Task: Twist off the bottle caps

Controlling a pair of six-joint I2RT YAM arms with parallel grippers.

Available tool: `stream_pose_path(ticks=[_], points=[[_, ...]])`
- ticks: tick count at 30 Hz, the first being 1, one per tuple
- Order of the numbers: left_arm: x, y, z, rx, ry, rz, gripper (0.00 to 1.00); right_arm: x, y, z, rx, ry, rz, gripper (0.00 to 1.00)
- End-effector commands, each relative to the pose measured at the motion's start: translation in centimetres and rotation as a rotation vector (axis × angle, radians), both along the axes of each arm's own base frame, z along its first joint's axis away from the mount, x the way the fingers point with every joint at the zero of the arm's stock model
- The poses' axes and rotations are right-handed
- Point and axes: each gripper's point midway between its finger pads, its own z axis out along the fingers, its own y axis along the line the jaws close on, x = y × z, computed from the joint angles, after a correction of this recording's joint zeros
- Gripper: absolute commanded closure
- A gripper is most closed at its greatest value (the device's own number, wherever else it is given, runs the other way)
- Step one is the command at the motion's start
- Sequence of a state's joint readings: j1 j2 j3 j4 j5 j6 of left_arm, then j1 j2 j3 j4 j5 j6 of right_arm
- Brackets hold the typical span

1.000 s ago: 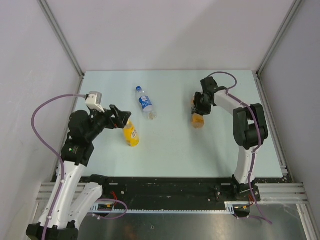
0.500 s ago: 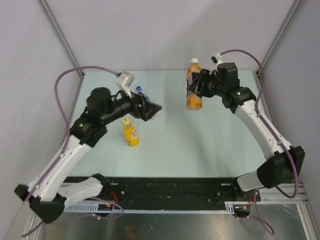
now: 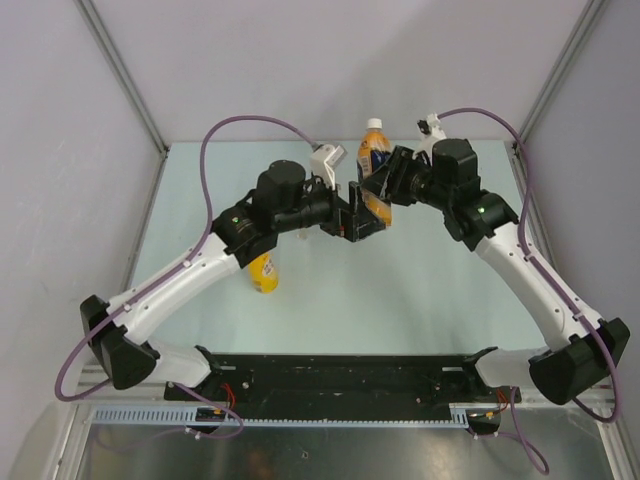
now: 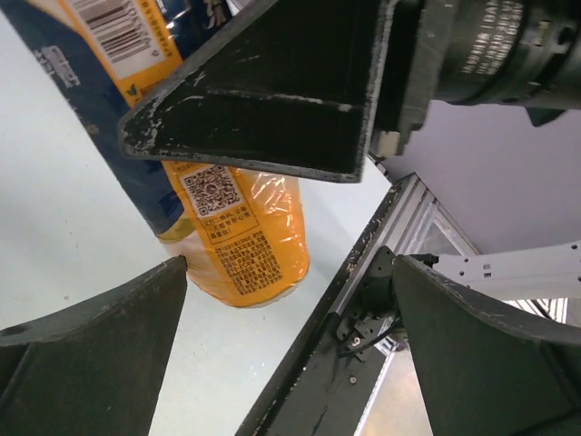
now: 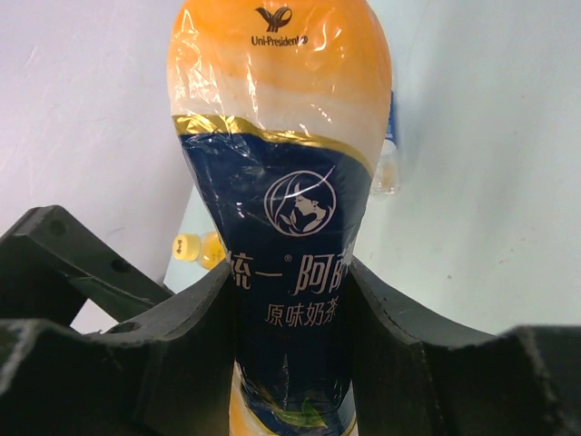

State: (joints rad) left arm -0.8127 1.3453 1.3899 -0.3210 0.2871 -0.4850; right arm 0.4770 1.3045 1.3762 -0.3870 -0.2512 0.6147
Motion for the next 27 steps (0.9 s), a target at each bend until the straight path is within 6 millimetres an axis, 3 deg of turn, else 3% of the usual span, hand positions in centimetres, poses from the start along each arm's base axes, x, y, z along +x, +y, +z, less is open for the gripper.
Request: stream_pose_path(ticks=[1,10,19,21,23,27], points=[[0.5,-1.7,1.8,-0.072,0.023,0.019,0.01,-1.0,-0.2,3.2,0.068,-0.075,-0.02,0.55],[2.3,-3.8,-0.4,-0.079,0.075,0.05,0.06,-2.0,-1.0,4.3,0.085,-0.098,-0.046,0.55],[2.3,-3.0,-0.1,-0.102,0.015,0.07,0.52,-2.9,-1.3,4.8,0.075,-0.131,-0.026,0.51],[2.2,-2.3,-0.3,-0.088,-0.012,0.076,0.59,-2.9,-1.4,4.7,0.067,-0.136,-0.015,0.47],[2.0,-1.8,-0.8,-0.067,-0.039,0.078,0.63,-3.0,-1.5,4.6,0.064,-0.137,-0.007,0.36],[1.6,-0.8,-1.9,-0.028,-0.074,0.071,0.66,-3.0,-2.0,4.8,0.065,-0.139,-0.015,0.19]])
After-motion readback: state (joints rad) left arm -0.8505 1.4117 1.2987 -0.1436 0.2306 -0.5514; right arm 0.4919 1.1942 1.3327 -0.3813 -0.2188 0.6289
